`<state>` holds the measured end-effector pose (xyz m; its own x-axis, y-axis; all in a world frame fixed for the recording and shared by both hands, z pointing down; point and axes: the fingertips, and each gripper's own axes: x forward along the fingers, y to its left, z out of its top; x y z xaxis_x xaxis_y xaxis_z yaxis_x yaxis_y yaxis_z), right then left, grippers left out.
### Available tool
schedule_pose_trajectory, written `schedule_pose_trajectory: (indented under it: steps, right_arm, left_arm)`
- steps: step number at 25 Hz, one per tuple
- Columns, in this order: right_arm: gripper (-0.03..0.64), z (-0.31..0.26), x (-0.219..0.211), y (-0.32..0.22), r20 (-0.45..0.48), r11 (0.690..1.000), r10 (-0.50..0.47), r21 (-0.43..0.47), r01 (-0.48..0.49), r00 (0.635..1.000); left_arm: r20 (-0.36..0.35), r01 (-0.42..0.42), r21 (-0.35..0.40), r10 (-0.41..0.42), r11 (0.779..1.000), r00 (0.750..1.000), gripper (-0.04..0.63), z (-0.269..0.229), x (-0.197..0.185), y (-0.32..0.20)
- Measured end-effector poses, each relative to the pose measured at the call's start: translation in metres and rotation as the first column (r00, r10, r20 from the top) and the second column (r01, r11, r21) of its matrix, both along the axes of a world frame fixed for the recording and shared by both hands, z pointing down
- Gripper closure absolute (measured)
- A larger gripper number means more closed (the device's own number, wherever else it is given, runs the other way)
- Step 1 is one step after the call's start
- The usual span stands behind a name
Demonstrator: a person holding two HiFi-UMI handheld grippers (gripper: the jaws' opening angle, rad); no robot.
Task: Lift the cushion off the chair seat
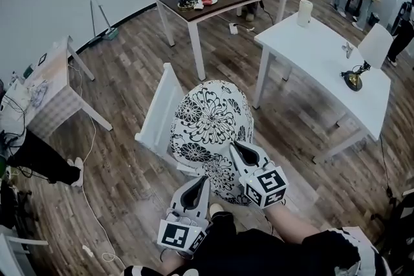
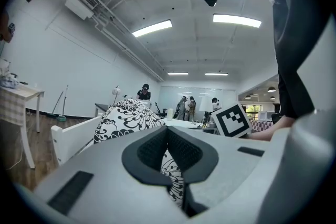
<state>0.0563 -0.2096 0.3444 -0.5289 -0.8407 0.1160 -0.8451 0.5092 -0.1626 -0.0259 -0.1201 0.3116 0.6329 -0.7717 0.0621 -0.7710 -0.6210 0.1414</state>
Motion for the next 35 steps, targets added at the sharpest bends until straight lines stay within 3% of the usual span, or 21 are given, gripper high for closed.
schedule_pose_trajectory:
  steps: [23,35]
  right_arm:
    - [0.584,-0.018,0.033,0.130,-0.004,0.995,-0.082,0.057,0.082,0.997]
    - [0.584,-0.022,0.047,0.167,0.029,0.993,-0.108,0.057,0.106,0.994]
  left_arm:
    - [0.003,0.084,0.049,-0.085,0.995,0.996,0.595,-0.010,0.049,0.134]
    - [0.009,0.108,0.052,-0.109,0.993,0.994,0.595,-0.010,0.067,0.176]
